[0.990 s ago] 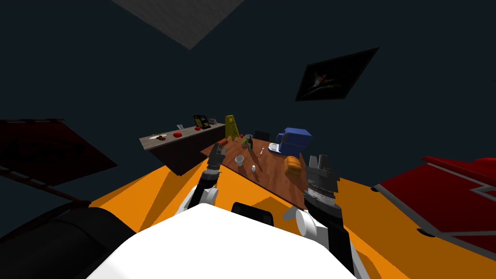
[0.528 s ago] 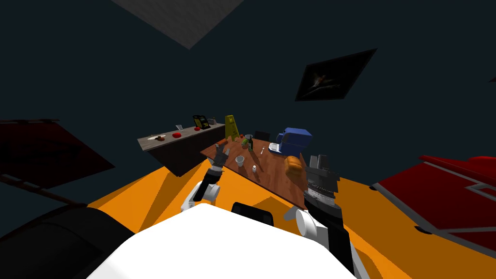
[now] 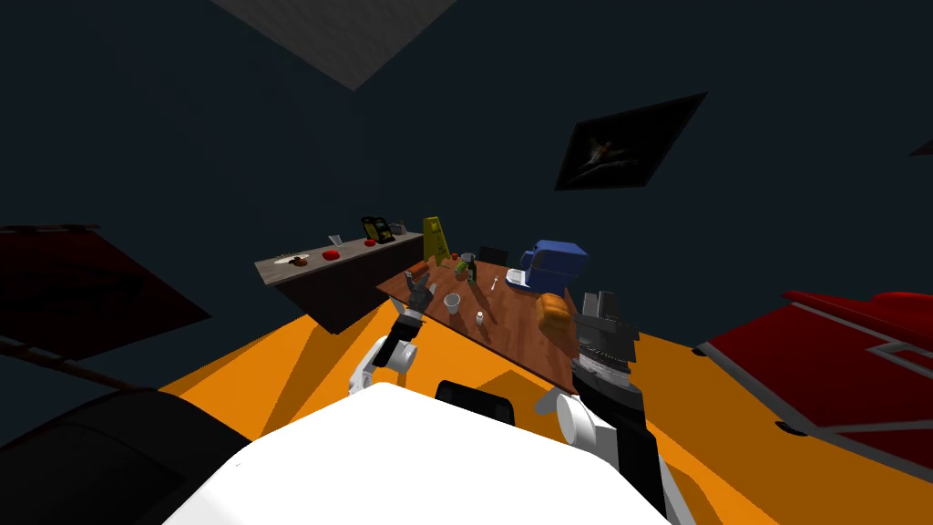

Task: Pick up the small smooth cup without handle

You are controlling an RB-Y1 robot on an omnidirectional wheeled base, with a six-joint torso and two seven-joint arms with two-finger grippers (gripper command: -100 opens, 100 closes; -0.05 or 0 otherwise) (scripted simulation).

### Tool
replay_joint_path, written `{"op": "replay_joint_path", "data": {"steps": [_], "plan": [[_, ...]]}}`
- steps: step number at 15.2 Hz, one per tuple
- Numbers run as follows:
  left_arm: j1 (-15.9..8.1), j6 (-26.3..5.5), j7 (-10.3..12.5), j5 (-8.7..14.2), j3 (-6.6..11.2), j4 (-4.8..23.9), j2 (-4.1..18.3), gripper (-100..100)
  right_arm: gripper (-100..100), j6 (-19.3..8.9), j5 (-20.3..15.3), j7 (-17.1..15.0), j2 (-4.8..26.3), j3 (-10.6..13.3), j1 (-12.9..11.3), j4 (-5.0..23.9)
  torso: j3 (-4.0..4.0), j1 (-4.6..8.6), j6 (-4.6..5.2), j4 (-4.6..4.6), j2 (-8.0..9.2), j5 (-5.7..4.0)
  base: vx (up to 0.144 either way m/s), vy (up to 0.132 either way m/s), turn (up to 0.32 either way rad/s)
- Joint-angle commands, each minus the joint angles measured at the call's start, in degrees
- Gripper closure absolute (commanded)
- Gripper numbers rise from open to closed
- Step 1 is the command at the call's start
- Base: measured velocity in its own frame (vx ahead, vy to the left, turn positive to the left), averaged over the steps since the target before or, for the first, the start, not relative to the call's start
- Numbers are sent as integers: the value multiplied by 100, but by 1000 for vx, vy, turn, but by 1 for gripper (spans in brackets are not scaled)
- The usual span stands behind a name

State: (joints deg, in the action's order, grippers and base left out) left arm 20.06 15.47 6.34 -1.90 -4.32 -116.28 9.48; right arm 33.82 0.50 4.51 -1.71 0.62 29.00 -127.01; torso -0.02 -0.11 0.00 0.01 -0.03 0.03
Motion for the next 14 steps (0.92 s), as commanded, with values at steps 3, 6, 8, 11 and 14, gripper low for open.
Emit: {"op": "replay_joint_path", "data": {"steps": [3,6,8,11,14], "plan": [[-200,-455,3,52,-21,165,35,-100,0,0,0,0,0,0,0,0,-1,-2,1,0,-1,0,2,28,-17],[-368,-794,10,104,-37,338,67,-100,0,0,0,0,0,0,0,0,-2,-1,1,1,-3,0,7,27,-20],[-543,-1075,18,157,-55,517,94,-100,0,0,0,0,0,0,0,0,-1,-1,1,0,-2,0,2,33,-23],[-723,-1399,27,211,-72,701,117,-100,0,0,0,0,0,0,0,0,-2,-2,1,1,-3,1,5,31,-25],[-908,-1723,35,268,-91,891,136,-100,0,0,0,0,0,0,0,0,-1,2,-1,0,-1,0,3,20,-6]]}}
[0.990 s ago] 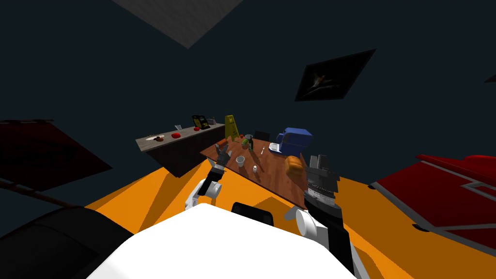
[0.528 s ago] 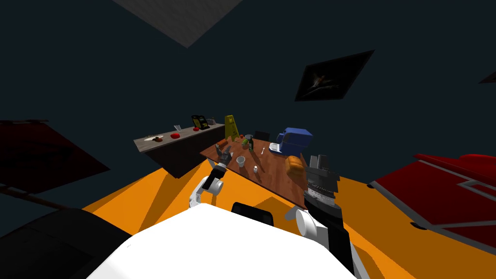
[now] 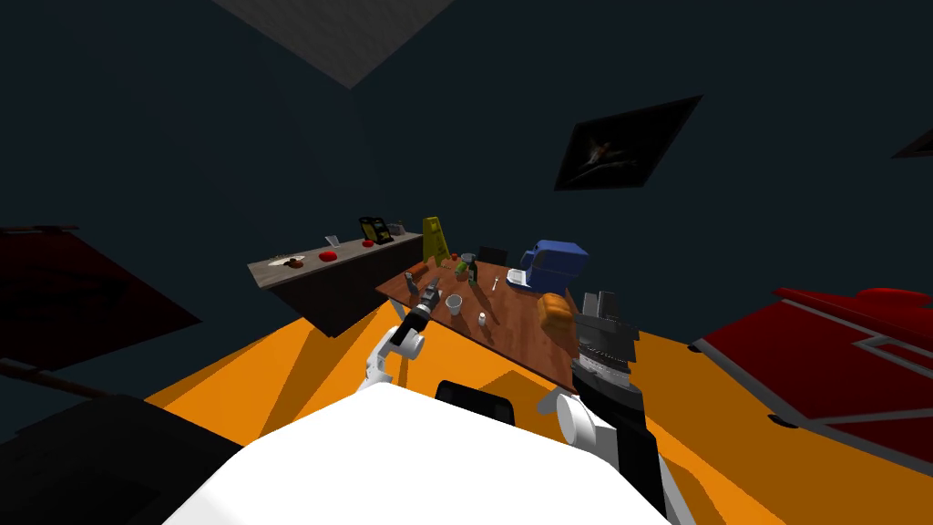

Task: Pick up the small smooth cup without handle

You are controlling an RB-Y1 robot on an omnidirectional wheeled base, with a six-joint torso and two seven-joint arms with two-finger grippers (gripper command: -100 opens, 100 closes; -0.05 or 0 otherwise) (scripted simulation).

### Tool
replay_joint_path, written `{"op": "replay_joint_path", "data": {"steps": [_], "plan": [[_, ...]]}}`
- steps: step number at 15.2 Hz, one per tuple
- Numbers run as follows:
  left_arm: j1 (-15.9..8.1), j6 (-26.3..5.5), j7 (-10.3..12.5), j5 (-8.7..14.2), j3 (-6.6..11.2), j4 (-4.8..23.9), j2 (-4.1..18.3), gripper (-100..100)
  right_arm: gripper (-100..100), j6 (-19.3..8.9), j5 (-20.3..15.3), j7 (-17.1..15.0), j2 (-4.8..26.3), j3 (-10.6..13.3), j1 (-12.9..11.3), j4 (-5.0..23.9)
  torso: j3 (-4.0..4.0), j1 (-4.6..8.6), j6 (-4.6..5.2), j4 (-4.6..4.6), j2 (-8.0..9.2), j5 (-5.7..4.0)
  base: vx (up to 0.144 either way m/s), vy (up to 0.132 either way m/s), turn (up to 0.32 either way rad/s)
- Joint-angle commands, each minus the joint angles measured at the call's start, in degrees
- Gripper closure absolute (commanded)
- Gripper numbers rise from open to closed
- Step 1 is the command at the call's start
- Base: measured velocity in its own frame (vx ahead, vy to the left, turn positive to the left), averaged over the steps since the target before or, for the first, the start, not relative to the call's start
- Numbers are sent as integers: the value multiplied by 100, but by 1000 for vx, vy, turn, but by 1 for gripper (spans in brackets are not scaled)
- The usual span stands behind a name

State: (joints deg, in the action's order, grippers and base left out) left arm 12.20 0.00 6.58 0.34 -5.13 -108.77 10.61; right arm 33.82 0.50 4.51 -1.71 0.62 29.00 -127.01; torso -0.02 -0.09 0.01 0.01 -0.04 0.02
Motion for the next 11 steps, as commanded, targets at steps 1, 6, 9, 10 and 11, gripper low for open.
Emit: {"op": "replay_joint_path", "data": {"steps": [1,6,9,10,11], "plan": [[-122,-286,11,44,-10,139,23,-100,0,0,0,0,0,0,0,0,0,0,0,0,0,0,4,29,-29],[-505,-863,29,160,-48,529,50,-100,0,0,0,0,0,0,0,0,-1,-3,-1,0,-1,1,6,30,-23],[-701,-1255,38,220,-68,728,58,-100,0,0,0,0,0,0,0,0,-1,-4,-1,1,-1,1,5,33,-27],[-701,-1376,38,220,-68,728,58,-100,0,0,0,0,0,0,0,0,-1,-5,0,0,-2,1,8,37,-35],[-701,-1490,38,220,-68,728,58,-100,0,0,0,0,0,0,0,0,-1,-6,0,1,-2,1,8,28,-12]]}}
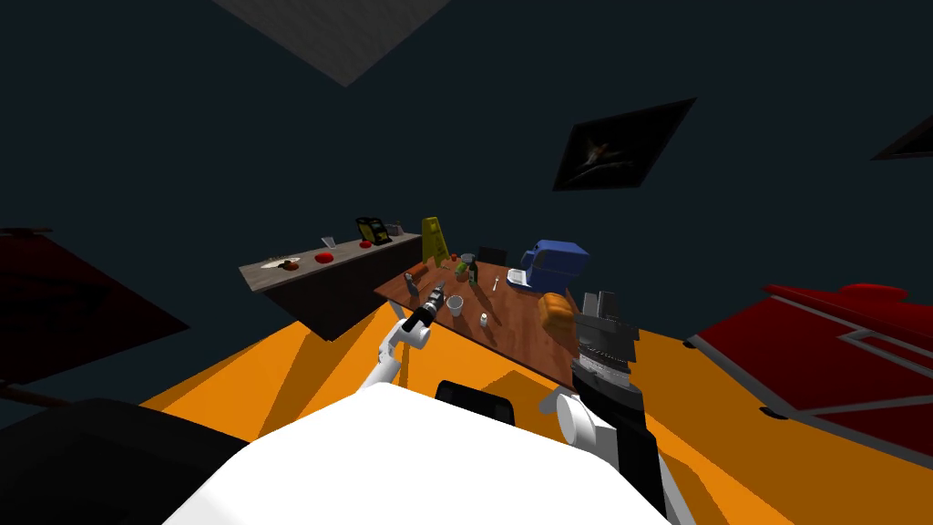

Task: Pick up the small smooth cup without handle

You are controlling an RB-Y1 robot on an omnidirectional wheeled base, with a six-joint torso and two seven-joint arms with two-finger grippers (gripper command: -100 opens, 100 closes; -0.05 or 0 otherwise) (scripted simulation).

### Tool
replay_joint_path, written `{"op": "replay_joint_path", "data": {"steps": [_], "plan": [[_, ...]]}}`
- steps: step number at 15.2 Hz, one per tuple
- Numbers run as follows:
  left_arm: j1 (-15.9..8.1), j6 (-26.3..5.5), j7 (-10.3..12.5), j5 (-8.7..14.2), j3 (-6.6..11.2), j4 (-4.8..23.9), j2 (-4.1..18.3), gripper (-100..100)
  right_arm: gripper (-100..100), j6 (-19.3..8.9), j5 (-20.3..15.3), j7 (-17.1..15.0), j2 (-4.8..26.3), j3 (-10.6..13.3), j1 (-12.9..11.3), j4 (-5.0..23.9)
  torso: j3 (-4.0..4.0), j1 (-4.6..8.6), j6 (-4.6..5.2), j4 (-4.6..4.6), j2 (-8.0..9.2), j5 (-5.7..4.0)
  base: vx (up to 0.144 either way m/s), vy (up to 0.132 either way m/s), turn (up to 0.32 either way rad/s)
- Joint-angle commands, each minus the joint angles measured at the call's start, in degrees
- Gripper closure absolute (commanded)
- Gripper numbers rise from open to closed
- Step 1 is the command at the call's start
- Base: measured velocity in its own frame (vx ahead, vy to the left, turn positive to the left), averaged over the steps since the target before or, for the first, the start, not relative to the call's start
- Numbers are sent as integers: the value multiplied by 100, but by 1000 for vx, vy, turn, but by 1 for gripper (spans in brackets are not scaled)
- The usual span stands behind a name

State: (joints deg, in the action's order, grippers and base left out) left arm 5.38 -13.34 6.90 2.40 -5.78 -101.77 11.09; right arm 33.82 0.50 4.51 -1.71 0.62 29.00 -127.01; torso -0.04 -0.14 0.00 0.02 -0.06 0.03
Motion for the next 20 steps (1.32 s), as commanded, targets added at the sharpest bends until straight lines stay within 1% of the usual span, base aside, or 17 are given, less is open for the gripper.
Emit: {"op": "replay_joint_path", "data": {"steps": [1,3,4,5,7,8,10,11,12,14,15,17,18,19,20], "plan": [[-216,-286,15,74,-23,229,15,-100,0,0,0,0,0,0,0,0,0,0,0,0,0,0,9,32,-25],[-216,-517,15,74,-23,229,15,-100,0,0,0,0,0,0,0,0,0,-1,1,0,-1,0,6,30,-23],[-216,-550,15,74,-23,229,15,-100,0,0,0,0,0,0,0,0,0,2,0,0,0,0,5,15,0],[-416,-753,24,135,-43,430,16,-100,0,0,0,0,0,0,0,0,1,5,0,0,1,-1,8,21,-23],[-416,-945,24,135,-43,430,16,-100,0,0,0,0,0,0,0,0,0,3,1,0,0,-1,8,27,-26],[-615,-1105,33,195,-63,631,14,-100,0,0,0,0,0,0,0,0,0,3,0,0,0,-1,9,32,-26],[-615,-1340,33,195,-63,631,14,-100,0,0,0,0,0,0,0,0,-1,0,1,0,-2,0,10,32,-28],[-615,-1340,33,195,-63,631,14,-100,0,0,0,0,0,0,0,0,0,1,0,0,-1,0,5,15,0],[-814,-1552,43,255,-84,831,9,-100,0,0,0,0,0,0,0,0,0,4,0,0,1,-1,10,20,-20],[-814,-1733,43,255,-84,831,9,-100,0,0,0,0,0,0,0,0,-1,4,1,0,-2,-1,12,25,-28],[-1012,-1881,52,315,-104,1029,2,-100,0,0,0,0,0,0,0,0,-1,4,0,0,-1,-1,9,30,-33],[-1012,-2098,52,315,-104,1029,2,-100,0,0,0,0,0,0,0,0,-1,0,0,0,-1,0,11,34,-24],[-1012,-2123,52,315,-104,1029,2,-100,0,0,0,0,0,0,0,0,0,1,0,0,-1,0,5,14,1],[-1209,-2303,61,375,-125,1224,-8,-100,0,0,0,0,0,0,0,0,0,5,0,0,0,-1,8,19,-25],[-1209,-2415,61,375,-125,1224,-8,-100,0,0,0,0,0,0,0,0,0,6,1,0,0,-2,12,25,-38]]}}
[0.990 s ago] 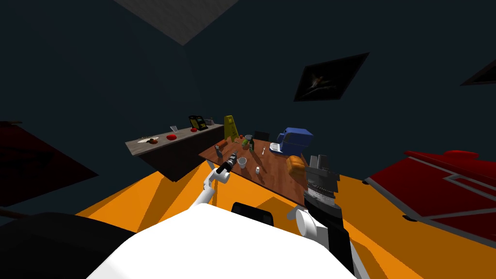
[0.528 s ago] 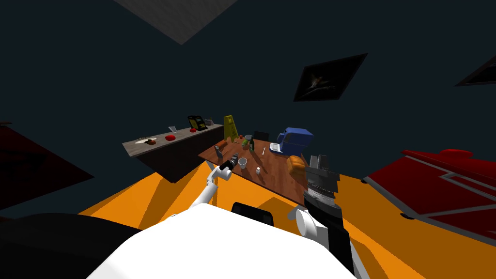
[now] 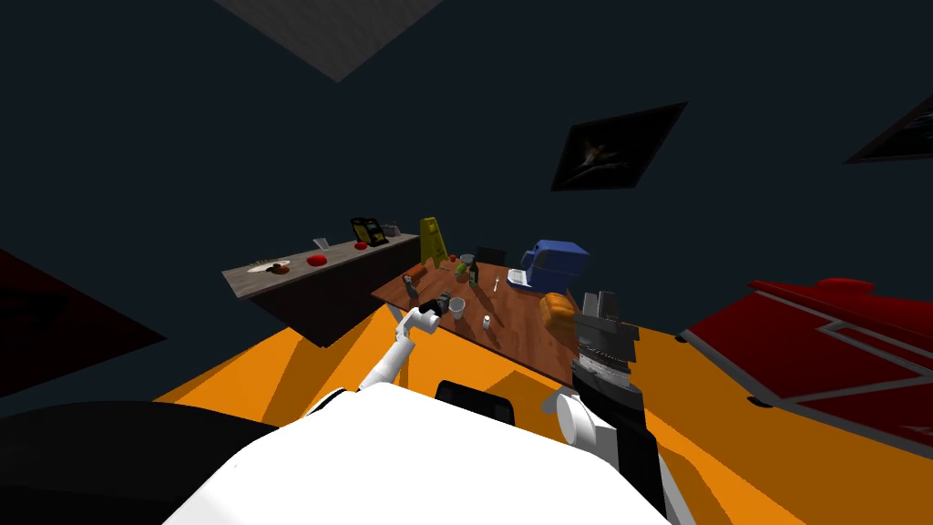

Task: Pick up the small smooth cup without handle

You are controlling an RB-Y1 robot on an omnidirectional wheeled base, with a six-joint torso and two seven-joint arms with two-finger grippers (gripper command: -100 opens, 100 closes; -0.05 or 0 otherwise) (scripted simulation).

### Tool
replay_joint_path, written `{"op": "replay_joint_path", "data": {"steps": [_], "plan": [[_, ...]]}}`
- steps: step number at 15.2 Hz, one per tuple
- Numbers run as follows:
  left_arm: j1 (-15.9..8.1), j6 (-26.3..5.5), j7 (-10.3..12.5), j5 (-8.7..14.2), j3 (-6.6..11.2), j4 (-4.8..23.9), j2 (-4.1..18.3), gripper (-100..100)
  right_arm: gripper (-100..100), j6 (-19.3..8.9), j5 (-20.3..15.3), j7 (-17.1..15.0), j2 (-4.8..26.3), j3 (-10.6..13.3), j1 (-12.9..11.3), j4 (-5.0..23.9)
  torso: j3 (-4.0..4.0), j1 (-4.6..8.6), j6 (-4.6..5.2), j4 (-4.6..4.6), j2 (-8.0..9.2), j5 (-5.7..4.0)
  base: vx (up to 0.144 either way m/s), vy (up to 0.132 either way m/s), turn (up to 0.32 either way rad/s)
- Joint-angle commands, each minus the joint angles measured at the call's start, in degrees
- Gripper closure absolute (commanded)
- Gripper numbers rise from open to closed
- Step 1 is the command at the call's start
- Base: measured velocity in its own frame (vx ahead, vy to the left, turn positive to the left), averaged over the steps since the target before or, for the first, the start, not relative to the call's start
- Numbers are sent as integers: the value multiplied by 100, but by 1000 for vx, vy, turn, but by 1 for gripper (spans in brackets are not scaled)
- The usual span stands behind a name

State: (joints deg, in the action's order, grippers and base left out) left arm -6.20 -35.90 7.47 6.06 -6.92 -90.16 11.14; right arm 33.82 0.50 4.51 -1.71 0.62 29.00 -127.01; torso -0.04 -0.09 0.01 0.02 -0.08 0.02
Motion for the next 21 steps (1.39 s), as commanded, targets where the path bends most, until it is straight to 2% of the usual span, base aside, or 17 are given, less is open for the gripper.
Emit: {"op": "replay_joint_path", "data": {"steps": [1,2,4,5,6,8,9,11,12,14,15,17,18,20,21], "plan": [[-50,-251,4,9,-10,63,-13,-100,0,0,0,0,0,0,0,0,0,0,0,0,0,0,11,19,-19],[-244,-383,13,67,-31,255,-25,-100,0,0,0,0,0,0,0,0,0,1,-1,0,1,0,11,24,-27],[-244,-614,13,67,-31,255,-25,-100,0,0,0,0,0,0,0,0,0,-1,0,0,-1,0,13,26,-29],[-244,-629,13,67,-31,255,-25,-100,0,0,0,0,0,0,0,0,0,0,-1,0,0,0,7,14,3],[-435,-829,21,125,-51,443,-39,-100,0,0,0,0,0,0,0,0,0,2,-2,0,1,0,12,17,-23],[-435,-999,21,125,-51,443,-39,-100,0,0,0,0,0,0,0,0,0,1,0,0,-1,0,11,22,-28],[-621,-1160,30,181,-71,626,-55,-100,0,0,0,0,0,0,0,0,0,1,-1,0,0,0,14,23,-30],[-621,-1359,30,181,-71,626,-55,-100,0,0,0,0,0,0,0,0,-1,1,0,1,-2,0,16,21,-26],[-803,-1509,38,236,-91,802,-73,-100,0,0,0,0,0,0,0,0,-1,1,-1,1,-1,0,20,25,-25],[-803,-1707,38,236,-91,802,-73,-100,0,0,0,0,0,0,0,0,-2,-1,0,1,-4,0,17,24,-30],[-978,-1854,46,288,-110,972,-91,-100,0,0,0,0,0,0,0,0,-1,0,-1,1,-2,0,15,21,-32],[-978,-2042,46,288,-110,972,-91,-100,0,0,0,0,0,0,0,0,-2,1,-1,1,-3,0,16,21,-24],[-1147,-2207,54,339,-129,1135,-109,-100,0,0,0,0,0,0,0,0,-1,2,-1,1,-1,0,19,20,-21],[-1147,-2363,54,339,-129,1135,-109,-100,0,0,0,0,0,0,0,0,-2,2,0,1,-4,0,18,18,-25],[-1308,-2531,61,387,-146,1289,-128,-100,0,0,0,0,0,0,0,0,-2,3,-1,1,-2,-1,17,17,-29]]}}
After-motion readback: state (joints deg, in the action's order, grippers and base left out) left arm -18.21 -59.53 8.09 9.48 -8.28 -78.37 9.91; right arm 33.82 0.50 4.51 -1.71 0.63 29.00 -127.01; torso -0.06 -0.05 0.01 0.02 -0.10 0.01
